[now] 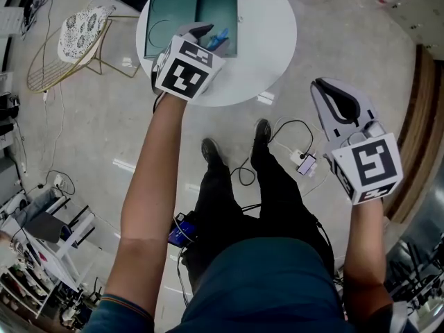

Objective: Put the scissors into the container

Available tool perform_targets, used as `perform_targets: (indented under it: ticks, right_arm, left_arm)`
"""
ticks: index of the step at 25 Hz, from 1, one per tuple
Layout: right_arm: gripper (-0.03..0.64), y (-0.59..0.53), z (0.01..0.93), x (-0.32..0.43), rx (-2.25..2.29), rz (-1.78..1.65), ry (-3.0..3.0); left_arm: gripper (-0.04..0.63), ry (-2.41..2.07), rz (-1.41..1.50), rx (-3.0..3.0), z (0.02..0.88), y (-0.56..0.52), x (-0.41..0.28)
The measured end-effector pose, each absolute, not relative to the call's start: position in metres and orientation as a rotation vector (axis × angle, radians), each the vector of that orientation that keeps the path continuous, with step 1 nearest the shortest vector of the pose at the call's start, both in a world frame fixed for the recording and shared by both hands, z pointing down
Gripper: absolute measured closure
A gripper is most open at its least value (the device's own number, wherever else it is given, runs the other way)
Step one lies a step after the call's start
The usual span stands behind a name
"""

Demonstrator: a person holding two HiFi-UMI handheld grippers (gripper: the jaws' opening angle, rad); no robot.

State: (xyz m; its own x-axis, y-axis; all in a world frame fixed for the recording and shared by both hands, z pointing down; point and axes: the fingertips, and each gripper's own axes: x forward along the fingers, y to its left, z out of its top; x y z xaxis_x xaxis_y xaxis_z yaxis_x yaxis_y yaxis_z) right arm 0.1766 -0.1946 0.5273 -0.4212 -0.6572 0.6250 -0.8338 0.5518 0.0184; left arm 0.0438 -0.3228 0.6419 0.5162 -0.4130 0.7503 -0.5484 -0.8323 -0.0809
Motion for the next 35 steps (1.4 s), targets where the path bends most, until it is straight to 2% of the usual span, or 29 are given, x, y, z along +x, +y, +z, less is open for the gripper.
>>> perform_targets:
  ticks: [3,22,25,29,35]
  right_arm:
    - [0.577,-0.193,0.524,0.172,1.190,0.397,-2.206]
    - [0.577,-0.204,0.507,0.161,1.195,0.375,-2.215]
    - [0.577,-0.204,0.506,0.159,1.192,0.377,-2.208]
    - [0.577,-0.207,0.509,0.155,1.182,0.396,-2.193]
    - [0.578,-0.213,0.515,0.154,1.178,0.400,-2.200]
  left_arm:
    - [0.382,-0.835,1.210,2.590,0.635,-0.324,0.039]
    - [0.299,-0.615,1.208,2.536,0.642,-0.306,0.051]
    - [0.265,-0.619,1.166,2.528,0.643,-0.308,0.051]
    - [0.264,-0.594,1.141,2.538,0.644,-0.312,0.061]
    - [0.286,-0.643,1.282,2.550,0.666,-0.321,0.060]
